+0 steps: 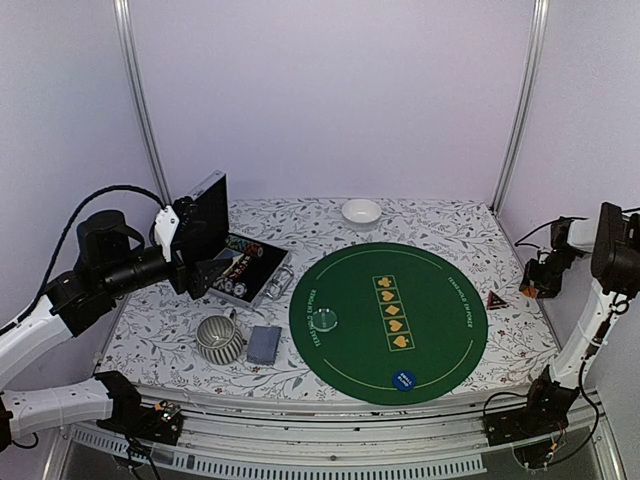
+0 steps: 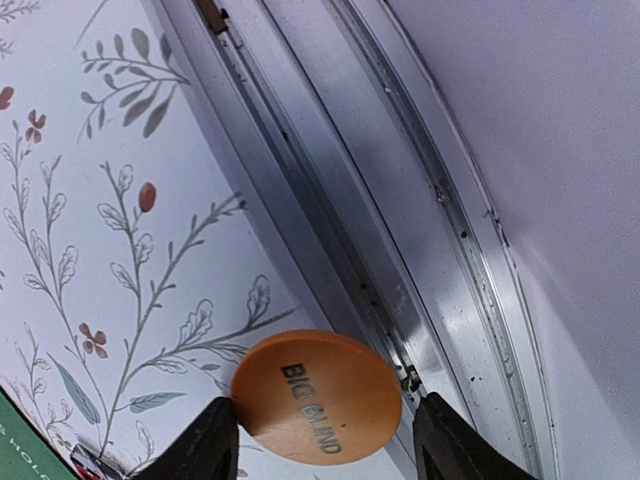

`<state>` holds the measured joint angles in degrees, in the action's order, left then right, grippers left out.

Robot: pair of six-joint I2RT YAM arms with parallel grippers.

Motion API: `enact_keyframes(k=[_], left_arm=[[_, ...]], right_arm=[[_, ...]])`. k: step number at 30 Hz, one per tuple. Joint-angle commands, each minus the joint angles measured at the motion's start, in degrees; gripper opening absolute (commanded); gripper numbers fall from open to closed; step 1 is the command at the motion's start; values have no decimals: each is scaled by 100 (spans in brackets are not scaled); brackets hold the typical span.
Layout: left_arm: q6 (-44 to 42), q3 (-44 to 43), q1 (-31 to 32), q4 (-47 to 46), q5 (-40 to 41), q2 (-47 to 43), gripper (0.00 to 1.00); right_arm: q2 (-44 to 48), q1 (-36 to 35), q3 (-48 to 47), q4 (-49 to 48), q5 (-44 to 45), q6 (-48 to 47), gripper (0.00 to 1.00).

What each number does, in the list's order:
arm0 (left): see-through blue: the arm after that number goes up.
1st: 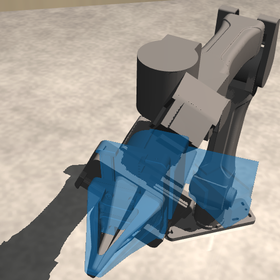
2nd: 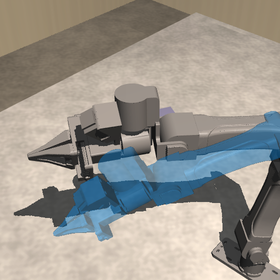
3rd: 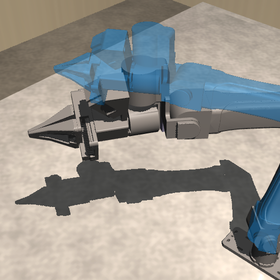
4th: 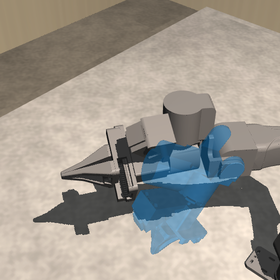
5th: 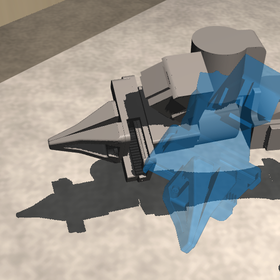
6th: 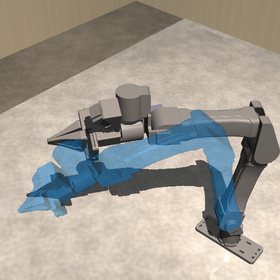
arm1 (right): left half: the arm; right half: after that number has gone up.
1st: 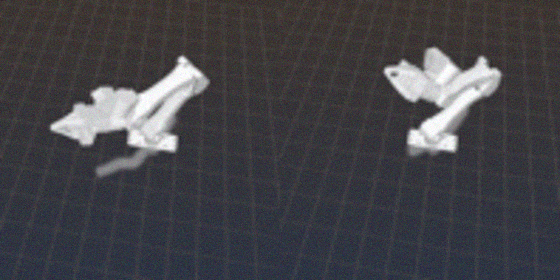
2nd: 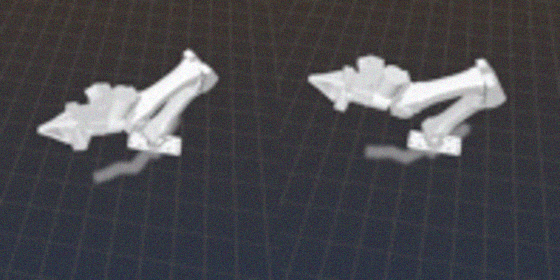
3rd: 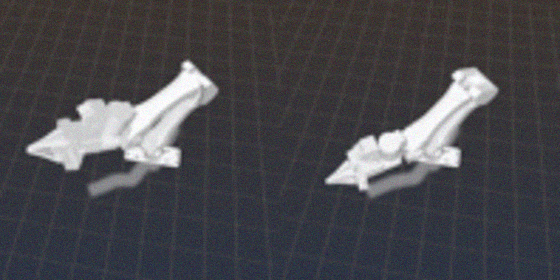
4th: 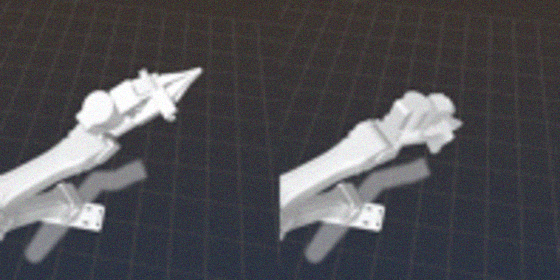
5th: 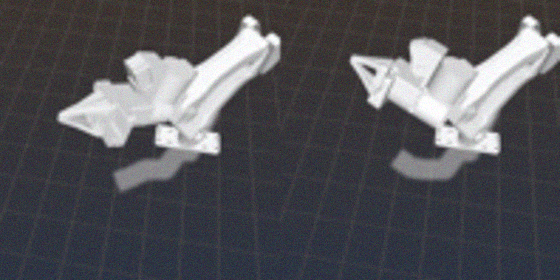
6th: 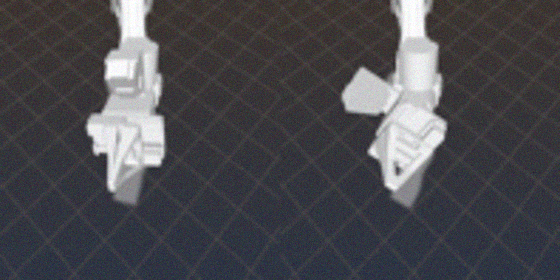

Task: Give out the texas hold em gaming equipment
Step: Pick up the big blind button from the corner of the board.

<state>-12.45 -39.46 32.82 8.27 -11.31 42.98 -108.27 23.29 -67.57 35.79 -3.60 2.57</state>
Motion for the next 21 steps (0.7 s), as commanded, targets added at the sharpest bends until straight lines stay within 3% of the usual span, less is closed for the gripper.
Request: enact_keyframes(k=[1, 5, 10, 21], left_arm=[[-60, 26, -107, -32, -30, -24, 98], [-55, 35, -111, -44, -37, -27, 98], [-56, 44, -118, -38, -60, -43, 98], [-52, 35, -122, -45, -82, -1, 98]], right_arm=[[-162, -24, -52, -81, 296, -17, 57], [-150, 4, -87, -90, 547, 39, 51], [-231, 15, -124, -103, 132, 23, 37], [-274, 17, -125, -151, -54, 32, 38]])
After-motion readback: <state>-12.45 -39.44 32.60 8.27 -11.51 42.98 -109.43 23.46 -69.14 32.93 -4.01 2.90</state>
